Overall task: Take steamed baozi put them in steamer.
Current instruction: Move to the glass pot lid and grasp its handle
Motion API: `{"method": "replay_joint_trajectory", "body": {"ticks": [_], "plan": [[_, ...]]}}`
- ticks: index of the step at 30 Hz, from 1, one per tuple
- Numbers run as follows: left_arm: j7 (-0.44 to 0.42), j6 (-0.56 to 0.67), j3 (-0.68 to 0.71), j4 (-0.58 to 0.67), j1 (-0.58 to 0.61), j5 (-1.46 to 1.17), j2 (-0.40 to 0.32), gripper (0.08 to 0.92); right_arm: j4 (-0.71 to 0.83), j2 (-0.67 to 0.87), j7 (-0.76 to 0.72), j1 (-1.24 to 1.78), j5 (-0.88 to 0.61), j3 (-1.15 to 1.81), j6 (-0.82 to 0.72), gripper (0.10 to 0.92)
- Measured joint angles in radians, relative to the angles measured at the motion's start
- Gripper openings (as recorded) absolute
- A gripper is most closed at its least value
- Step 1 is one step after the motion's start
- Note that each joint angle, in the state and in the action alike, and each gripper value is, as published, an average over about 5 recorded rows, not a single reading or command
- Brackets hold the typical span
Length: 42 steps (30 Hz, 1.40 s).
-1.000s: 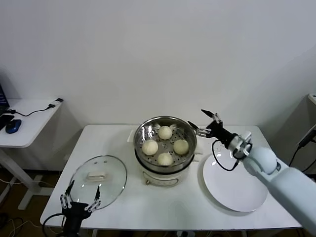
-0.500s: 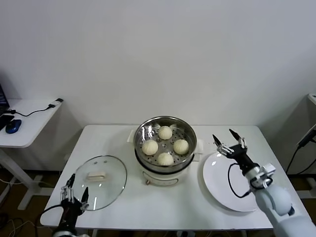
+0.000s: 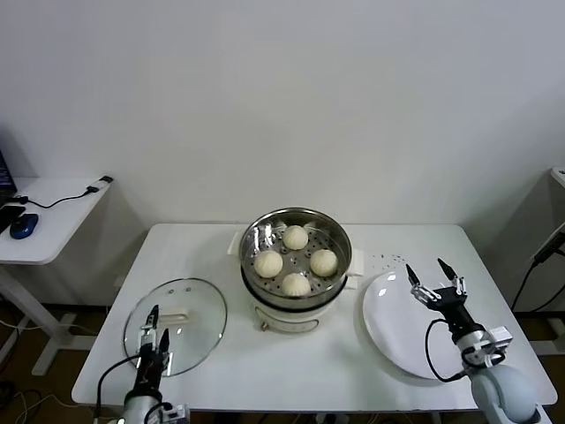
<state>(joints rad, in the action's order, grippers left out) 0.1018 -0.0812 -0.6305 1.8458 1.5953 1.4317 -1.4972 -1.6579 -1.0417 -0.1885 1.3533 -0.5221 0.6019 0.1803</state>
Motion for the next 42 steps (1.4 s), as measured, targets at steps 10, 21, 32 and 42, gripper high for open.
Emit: {"method": "replay_joint_trajectory", "body": {"ticks": [10,21,32,42], "plan": [[0.039,-0.042,0.026,-0.148,-0.115,0.047,0.01,0.823,0.022,-0.023,0.0,0.02,0.042,0.035,0.007,0.823],[0.072,-0.066,0.04,-0.272,-0.231,0.045,0.025,0.823,0.044,-0.036,-0.004,0.023,0.077,0.046,0.013,0.823],[0.085,-0.066,0.041,-0.334,-0.29,0.009,0.044,0.688,0.066,-0.049,-0.012,0.021,0.104,0.045,0.018,0.823],[0.086,-0.054,0.044,-0.354,-0.306,-0.02,0.052,0.403,0.083,-0.063,-0.023,0.021,0.123,0.055,0.024,0.823]]}}
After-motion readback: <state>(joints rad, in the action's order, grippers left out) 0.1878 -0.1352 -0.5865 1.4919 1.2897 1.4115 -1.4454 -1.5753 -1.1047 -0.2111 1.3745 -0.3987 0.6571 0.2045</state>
